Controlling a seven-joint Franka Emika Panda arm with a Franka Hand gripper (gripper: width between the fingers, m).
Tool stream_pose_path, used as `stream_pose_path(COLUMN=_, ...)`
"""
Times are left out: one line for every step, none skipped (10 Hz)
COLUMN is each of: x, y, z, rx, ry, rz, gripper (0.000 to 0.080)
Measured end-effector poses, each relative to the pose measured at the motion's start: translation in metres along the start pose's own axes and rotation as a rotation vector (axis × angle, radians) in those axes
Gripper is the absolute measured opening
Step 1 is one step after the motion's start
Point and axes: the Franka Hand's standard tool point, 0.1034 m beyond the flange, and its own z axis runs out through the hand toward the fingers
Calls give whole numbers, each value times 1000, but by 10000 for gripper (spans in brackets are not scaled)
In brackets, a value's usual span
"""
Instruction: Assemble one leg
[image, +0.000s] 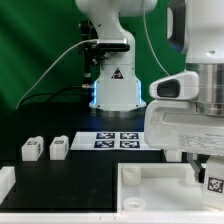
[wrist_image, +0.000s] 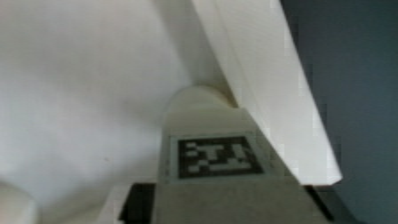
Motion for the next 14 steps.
stream_pose_path(x=1, y=1, z=1, rx=-6, ry=-1, rz=180, gripper=290)
stream_pose_path(x=1, y=1, z=1, rx=-18, ry=-2, rz=377, gripper=290)
stream_pose_path(x=2, y=1, z=1, rx=-34, ry=-8, rz=584, gripper=290)
stream_pose_path(x=3, y=3, z=2, rx=-32, ry=-18, rz=801, gripper=290)
stream_pose_path(x=3, y=4, z=3, rx=-16, ry=-42, rz=1022, gripper=290)
stream_pose_path(x=2, y=5, z=3, rx=8, ry=-59, rz=1206, gripper=290)
stream_pose_path(x=1, y=5, z=3, rx=10, ry=-57, rz=1213, gripper=290)
stream_pose_path(x=1, y=4, z=4, rx=10, ry=-57, rz=1199, gripper=293)
stream_pose_path(x=1, y=5, z=4, rx=10, ry=-57, rz=1163, gripper=293)
stream_pose_path(x=0, y=4, z=4, rx=10, ry=-57, rz=1160, gripper=519)
stream_pose_path(x=3, y=1, z=3, rx=37, ry=-37, rz=941, gripper=519)
stream_pose_path(x=5, y=-3, z=1, rx=64, ry=-19, rz=675, gripper=627)
stream_pose_path(x=1, y=-3, z=-1, rx=83, ry=-15, rz=482, gripper=627)
stream_pose_path(x=-4, y=0, z=-2, rx=84, ry=-10, rz=394, gripper=645)
